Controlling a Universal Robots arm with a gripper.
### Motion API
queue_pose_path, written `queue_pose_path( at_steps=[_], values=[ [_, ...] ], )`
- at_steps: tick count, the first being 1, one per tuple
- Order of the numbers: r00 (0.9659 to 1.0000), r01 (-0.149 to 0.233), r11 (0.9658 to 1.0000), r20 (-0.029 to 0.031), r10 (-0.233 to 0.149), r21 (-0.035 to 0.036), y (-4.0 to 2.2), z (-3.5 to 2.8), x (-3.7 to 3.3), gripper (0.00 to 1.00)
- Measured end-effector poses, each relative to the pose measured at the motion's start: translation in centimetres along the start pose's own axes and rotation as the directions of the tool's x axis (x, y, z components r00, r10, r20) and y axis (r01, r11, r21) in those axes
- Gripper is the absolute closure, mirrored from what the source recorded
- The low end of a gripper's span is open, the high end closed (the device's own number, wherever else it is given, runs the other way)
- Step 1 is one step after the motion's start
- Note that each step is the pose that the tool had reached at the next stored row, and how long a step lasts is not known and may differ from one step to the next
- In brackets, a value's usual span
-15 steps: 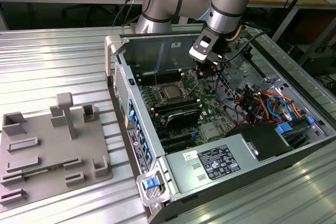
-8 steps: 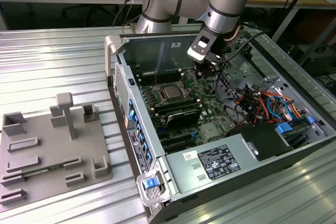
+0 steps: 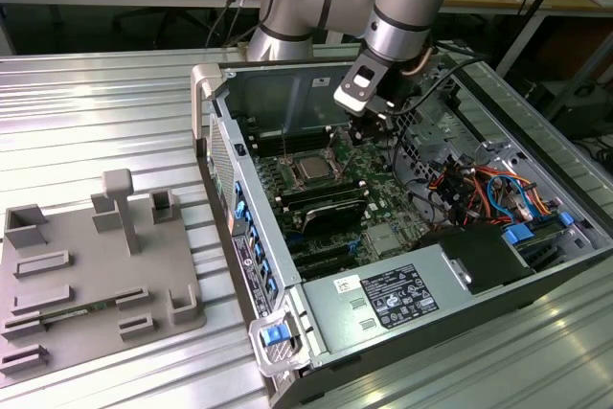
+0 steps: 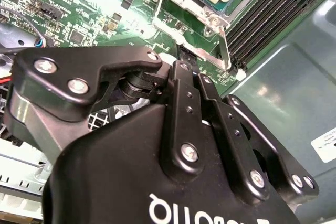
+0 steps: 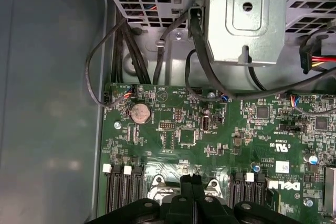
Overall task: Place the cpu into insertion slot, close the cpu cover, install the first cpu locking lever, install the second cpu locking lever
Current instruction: 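Close the cpu cover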
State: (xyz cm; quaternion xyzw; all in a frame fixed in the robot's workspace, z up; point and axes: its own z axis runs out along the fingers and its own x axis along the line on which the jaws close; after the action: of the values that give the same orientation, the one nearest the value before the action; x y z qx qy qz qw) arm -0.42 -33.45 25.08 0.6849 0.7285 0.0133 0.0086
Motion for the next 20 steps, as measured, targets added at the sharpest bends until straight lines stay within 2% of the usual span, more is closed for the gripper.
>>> queue_pose_path(
  at_steps=[10, 15, 20],
  values=[
    [1.0, 0.0, 1.0, 0.0001, 0.0, 0.0001, -1.5, -0.05, 0.17, 0.89],
    [1.0, 0.0, 1.0, 0.0001, 0.0, 0.0003, -1.75, -0.04, 0.2, 0.89],
    [1.0, 0.002, 1.0, -0.0001, -0.002, 0.0003, -2.74, 0.1, 0.26, 0.89]
  ],
)
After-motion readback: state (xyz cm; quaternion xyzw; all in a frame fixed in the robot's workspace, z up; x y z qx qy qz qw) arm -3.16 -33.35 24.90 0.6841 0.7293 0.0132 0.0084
